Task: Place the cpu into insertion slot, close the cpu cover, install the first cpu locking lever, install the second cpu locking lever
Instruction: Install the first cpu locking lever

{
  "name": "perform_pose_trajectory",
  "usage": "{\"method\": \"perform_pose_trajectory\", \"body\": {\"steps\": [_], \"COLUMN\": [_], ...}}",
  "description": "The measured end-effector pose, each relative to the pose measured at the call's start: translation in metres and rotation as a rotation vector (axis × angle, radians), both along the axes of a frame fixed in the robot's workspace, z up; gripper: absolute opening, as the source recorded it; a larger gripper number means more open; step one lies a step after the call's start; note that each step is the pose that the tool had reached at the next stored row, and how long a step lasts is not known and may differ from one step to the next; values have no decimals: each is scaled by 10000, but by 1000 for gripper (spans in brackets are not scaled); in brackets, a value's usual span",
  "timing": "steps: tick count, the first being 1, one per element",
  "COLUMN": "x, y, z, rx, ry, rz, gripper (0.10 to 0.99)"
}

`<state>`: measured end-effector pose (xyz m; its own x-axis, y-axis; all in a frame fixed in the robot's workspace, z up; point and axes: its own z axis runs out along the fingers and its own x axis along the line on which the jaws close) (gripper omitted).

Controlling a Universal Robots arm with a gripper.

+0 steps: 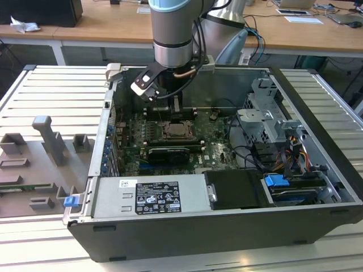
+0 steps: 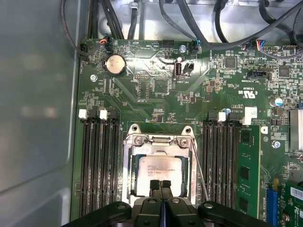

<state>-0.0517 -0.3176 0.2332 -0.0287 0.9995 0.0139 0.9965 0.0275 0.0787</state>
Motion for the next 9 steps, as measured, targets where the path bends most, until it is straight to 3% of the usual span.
{"method": "perform_pose_trajectory", "body": {"steps": [9], "x": [0], "y": [0], "z": [83], "rx": [0], "ry": [0], "rz": [0], "gripper": [106]}}
